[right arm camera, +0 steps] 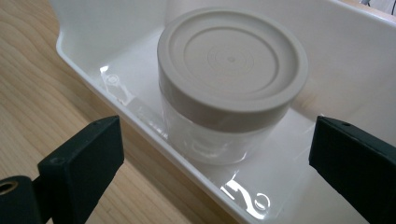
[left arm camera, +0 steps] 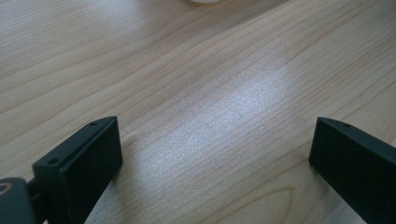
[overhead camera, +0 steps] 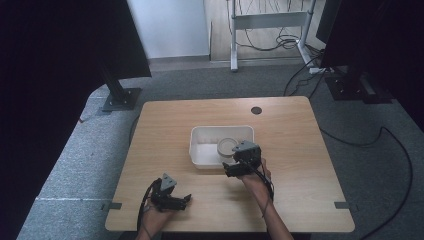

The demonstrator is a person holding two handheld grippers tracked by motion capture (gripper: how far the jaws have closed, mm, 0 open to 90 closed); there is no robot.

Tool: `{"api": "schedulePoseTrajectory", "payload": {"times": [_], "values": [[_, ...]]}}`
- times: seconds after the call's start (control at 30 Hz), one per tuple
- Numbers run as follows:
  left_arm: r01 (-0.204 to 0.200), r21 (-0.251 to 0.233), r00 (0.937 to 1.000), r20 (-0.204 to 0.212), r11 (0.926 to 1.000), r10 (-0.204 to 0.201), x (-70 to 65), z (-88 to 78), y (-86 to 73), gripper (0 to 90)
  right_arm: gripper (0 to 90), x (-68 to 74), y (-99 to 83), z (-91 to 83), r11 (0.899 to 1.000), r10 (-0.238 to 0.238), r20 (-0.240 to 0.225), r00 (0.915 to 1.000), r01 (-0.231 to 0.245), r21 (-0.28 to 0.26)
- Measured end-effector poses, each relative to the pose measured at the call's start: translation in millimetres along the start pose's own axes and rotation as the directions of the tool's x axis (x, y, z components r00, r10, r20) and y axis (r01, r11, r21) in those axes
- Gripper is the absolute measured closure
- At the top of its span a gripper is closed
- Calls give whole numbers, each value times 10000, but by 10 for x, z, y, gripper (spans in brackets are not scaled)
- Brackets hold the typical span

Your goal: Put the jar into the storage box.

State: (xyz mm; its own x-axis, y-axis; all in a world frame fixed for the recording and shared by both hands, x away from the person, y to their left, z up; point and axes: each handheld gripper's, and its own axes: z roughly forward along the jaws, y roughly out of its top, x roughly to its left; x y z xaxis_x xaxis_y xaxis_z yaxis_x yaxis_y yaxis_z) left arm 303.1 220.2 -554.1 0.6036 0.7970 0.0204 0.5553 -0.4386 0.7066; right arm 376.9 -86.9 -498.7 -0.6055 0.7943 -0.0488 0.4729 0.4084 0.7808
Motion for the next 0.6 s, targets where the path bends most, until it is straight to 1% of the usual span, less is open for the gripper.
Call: {"api": "schedulePoseTrajectory", "payload": {"times": [0.3,0.4,0.6], "values": [[18,0,10000,10,10000,-18,-1,0,0,21,28,-37,-81,-103,10000,-70,-87,9999,71,10],[1,1,10000,6,10000,-1,0,0,0,21,44,-52,-110,-120,10000,-69,-187,9998,69,-10],[5,5,10000,9,10000,-5,0,0,0,21,44,-40,-150,-165,9999,-104,-294,9995,102,-40]]}}
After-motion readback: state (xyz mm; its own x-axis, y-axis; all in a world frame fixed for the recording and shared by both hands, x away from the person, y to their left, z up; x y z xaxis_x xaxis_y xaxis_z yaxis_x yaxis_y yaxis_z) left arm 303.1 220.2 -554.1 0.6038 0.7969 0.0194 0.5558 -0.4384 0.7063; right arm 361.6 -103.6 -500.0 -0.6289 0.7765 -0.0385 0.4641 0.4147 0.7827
